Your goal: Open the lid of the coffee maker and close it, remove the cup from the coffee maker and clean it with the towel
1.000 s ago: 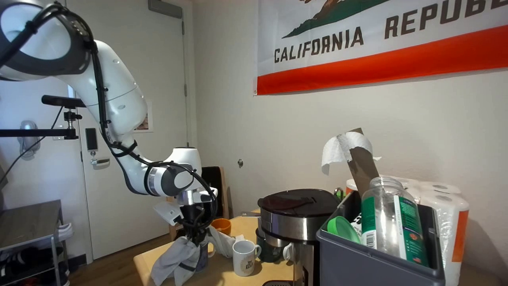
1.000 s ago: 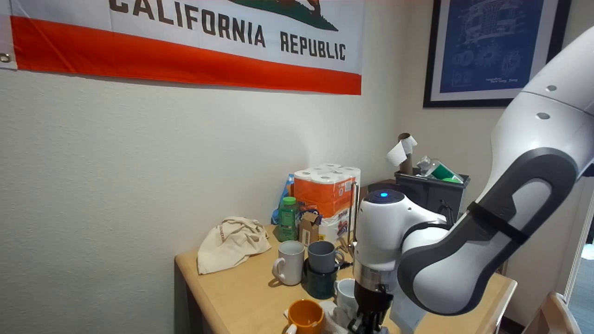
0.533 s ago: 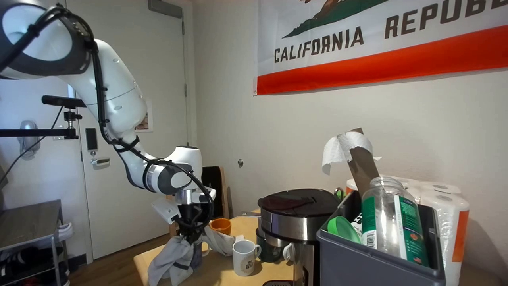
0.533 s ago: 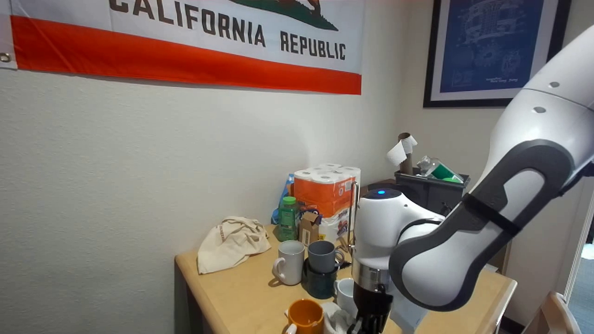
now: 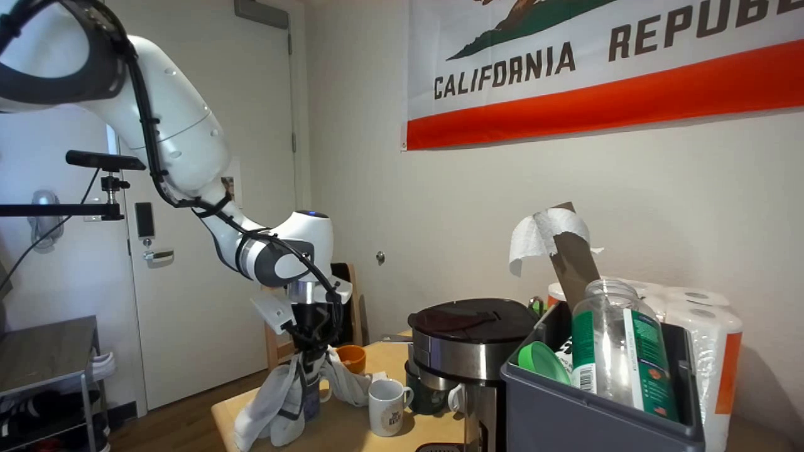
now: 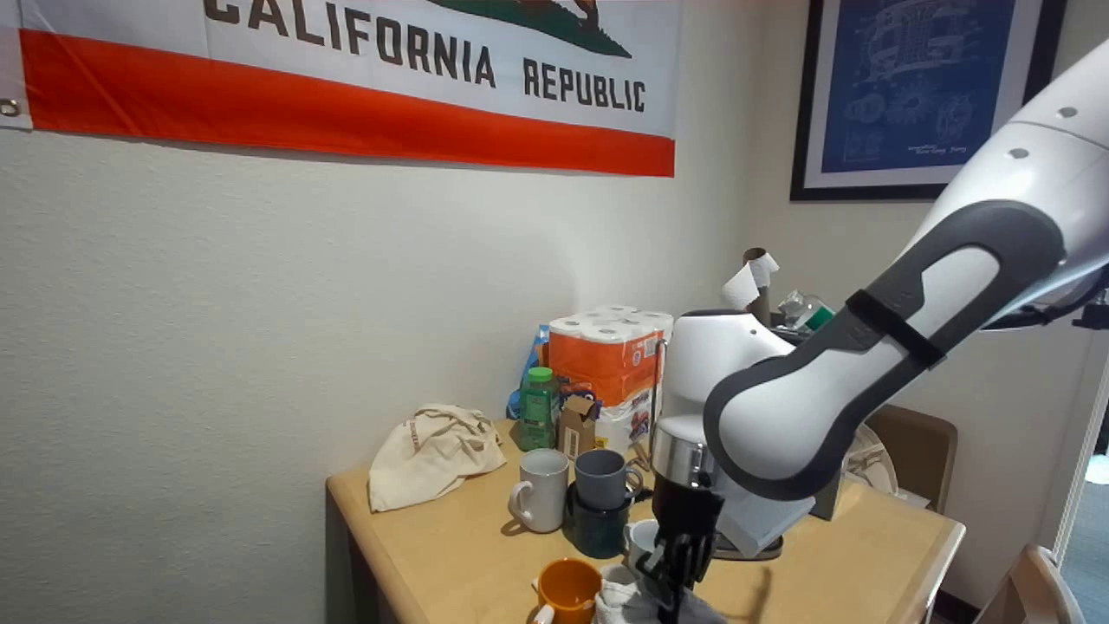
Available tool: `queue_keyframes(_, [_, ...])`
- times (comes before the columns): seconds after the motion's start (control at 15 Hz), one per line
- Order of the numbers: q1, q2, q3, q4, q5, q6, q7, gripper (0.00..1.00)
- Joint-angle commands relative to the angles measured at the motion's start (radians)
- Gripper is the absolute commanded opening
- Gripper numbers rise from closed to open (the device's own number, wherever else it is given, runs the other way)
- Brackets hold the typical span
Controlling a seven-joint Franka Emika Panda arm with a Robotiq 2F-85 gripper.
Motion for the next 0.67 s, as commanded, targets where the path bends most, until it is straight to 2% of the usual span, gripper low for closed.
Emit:
queue_keyframes(0.0, [-0.056,-0.073,0.031,0.025,0.102,-0.099,-0.099,0.03])
queue_keyframes(0.2, [-0.082,-0.126,0.012,0.045,0.159,-0.177,-0.146,0.03])
queue_keyframes(0.6, [-0.119,-0.254,-0.082,0.003,0.057,-0.176,-0.066,0.03])
